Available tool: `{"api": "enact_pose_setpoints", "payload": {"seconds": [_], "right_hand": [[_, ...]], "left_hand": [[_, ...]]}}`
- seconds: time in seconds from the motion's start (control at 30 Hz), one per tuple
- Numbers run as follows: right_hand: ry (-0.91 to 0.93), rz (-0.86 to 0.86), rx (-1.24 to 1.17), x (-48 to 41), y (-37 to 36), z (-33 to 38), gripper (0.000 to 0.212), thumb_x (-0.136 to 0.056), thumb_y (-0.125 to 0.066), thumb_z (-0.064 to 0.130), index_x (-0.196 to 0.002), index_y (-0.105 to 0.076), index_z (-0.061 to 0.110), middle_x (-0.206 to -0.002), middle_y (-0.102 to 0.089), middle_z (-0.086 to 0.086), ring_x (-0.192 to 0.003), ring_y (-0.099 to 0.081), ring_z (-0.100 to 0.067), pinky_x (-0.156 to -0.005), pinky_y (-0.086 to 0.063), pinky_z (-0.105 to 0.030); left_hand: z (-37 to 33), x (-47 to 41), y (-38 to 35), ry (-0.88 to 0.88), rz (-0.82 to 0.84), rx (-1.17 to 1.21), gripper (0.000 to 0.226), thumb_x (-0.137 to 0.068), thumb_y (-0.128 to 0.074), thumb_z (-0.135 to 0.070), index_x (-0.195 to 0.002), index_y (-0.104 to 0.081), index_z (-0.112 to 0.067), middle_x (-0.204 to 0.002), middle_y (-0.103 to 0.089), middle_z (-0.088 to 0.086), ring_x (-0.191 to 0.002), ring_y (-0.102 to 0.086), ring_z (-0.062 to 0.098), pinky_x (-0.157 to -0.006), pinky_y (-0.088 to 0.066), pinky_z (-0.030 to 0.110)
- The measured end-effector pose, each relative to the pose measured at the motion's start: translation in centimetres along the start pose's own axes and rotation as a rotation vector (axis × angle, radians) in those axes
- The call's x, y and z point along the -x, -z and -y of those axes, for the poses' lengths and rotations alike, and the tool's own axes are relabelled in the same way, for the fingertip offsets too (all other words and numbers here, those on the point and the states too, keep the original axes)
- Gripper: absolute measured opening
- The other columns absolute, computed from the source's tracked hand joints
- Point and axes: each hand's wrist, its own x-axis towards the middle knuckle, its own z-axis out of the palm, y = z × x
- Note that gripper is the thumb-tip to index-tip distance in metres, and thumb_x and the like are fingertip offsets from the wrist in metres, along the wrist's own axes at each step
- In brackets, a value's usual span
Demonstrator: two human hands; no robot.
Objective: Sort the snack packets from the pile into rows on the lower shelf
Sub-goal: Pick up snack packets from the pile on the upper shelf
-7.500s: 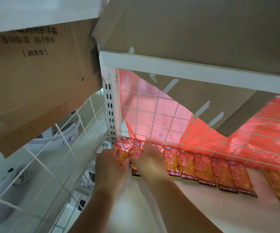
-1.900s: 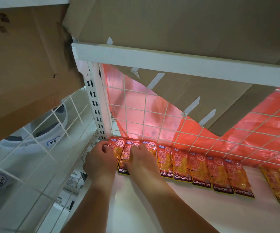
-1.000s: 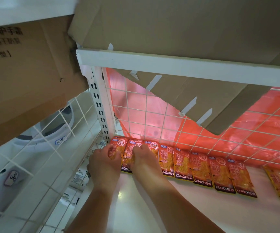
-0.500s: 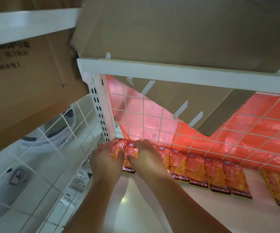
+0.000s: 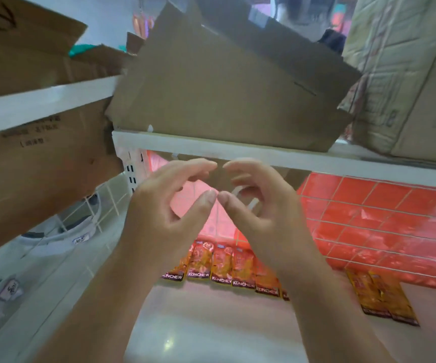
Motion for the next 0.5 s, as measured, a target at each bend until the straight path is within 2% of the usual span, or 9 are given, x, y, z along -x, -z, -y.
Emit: {"api": "enact_pose_setpoints", "payload": {"seconds": [0.07,0.13,0.23,0.33,0.43,0.5], "right_hand": [[0.016,-0.069,0.008,0.2,2.4,2.7,0.027,-0.088,-0.067,0.041,-0.115,-0.063,0.039,-0.109,-0.066,0.021,-0.102,-0.066,-0.014,-0.084,-0.051,-0.025],[0.036,-0.127,0.033,0.8,4.6,4.9,0.028,-0.090,-0.067,0.042,-0.118,-0.062,0.041,-0.117,-0.065,0.019,-0.107,-0.066,-0.016,-0.085,-0.054,-0.033],[0.100,-0.242,0.165,2.4,8.4,8.4,0.028,-0.093,-0.067,0.032,-0.120,-0.062,0.037,-0.122,-0.066,0.012,-0.116,-0.063,-0.024,-0.089,-0.055,-0.048],[0.118,-0.360,0.298,4.5,12.3,12.1,0.031,-0.092,-0.066,0.038,-0.123,-0.060,0.041,-0.118,-0.066,0.014,-0.115,-0.065,-0.023,-0.091,-0.054,-0.048],[0.088,-0.456,0.449,7.3,16.6,16.0,0.030,-0.092,-0.064,0.040,-0.121,-0.059,0.044,-0.116,-0.067,0.018,-0.116,-0.065,-0.020,-0.095,-0.052,-0.048],[0.069,-0.531,0.548,9.6,19.8,18.7,0.030,-0.091,-0.064,0.041,-0.121,-0.061,0.041,-0.116,-0.067,0.018,-0.117,-0.064,-0.019,-0.096,-0.052,-0.047]], "left_hand": [[-2.8,-1.2,-0.3,-0.083,0.038,0.068,0.031,-0.090,-0.059,-0.034,-0.120,-0.065,-0.040,-0.112,-0.069,-0.022,-0.110,-0.064,0.002,-0.088,-0.046,0.013],[-5.3,-2.0,-0.6,-0.147,0.078,0.168,0.033,-0.090,-0.059,-0.033,-0.122,-0.065,-0.040,-0.114,-0.069,-0.018,-0.114,-0.064,0.004,-0.089,-0.046,0.013],[-8.9,-2.8,-1.7,-0.243,0.148,0.341,0.036,-0.089,-0.061,-0.033,-0.124,-0.067,-0.038,-0.118,-0.070,-0.015,-0.117,-0.065,0.014,-0.093,-0.052,0.032],[-13.0,-3.2,-3.2,-0.334,0.208,0.501,0.035,-0.088,-0.064,-0.034,-0.122,-0.068,-0.042,-0.116,-0.071,-0.012,-0.110,-0.068,0.019,-0.089,-0.055,0.047],[-17.6,-3.3,-5.1,-0.402,0.282,0.647,0.036,-0.088,-0.064,-0.034,-0.122,-0.067,-0.045,-0.113,-0.071,-0.013,-0.103,-0.068,0.015,-0.082,-0.053,0.045],[-21.2,-3.1,-6.5,-0.467,0.333,0.679,0.037,-0.089,-0.062,-0.036,-0.125,-0.066,-0.043,-0.115,-0.070,-0.016,-0.111,-0.067,0.014,-0.086,-0.052,0.044]]}}
